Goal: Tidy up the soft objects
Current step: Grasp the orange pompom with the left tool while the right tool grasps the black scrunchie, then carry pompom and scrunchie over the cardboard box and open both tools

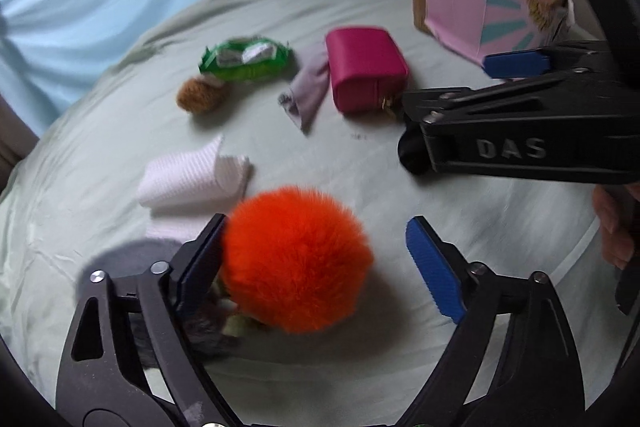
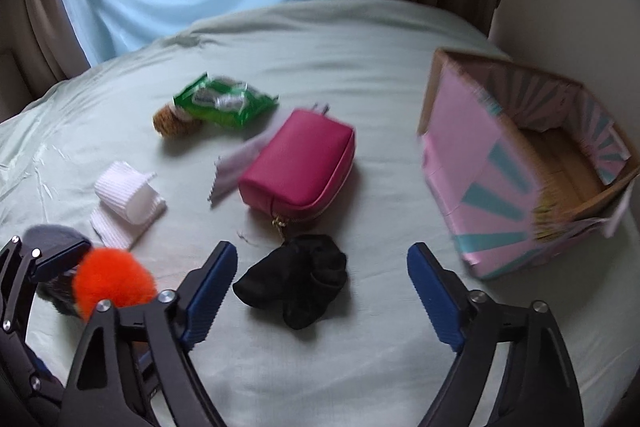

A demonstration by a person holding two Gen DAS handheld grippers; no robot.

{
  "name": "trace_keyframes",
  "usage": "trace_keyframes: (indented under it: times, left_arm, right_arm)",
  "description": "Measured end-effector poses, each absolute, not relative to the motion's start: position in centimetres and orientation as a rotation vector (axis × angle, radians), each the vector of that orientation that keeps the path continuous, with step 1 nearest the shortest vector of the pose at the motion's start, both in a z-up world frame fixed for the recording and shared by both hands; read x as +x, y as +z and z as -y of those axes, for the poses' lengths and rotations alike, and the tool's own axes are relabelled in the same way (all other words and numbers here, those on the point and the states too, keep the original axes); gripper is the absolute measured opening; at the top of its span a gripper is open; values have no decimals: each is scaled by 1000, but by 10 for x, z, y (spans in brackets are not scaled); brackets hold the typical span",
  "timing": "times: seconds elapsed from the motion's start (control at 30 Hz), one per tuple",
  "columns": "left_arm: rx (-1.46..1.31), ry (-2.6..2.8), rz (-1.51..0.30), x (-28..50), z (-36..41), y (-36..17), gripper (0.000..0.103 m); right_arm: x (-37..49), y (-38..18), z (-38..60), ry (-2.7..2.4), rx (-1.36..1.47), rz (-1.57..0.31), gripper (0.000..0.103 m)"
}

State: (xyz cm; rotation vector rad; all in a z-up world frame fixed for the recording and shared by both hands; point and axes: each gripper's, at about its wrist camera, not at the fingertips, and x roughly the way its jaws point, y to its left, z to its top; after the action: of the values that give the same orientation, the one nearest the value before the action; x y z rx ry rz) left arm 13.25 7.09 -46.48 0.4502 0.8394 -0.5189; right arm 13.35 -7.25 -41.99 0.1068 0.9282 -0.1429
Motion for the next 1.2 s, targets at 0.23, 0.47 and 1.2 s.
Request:
trace_keyframes:
  times: [0.23,0.47,1.2]
  left_arm:
    - [491,-502,-866,140,-68,-480,50]
    - [501,-489,-876,144,-66,-482,36]
    - [382,-400,-837,142,-55,-370,33]
  right_arm:
    - [150,-453,70,-126,128,-991,57]
    - [154,-464,65,-94,130,-999,32]
    - [131,-358,92,-94,157,-925,18]
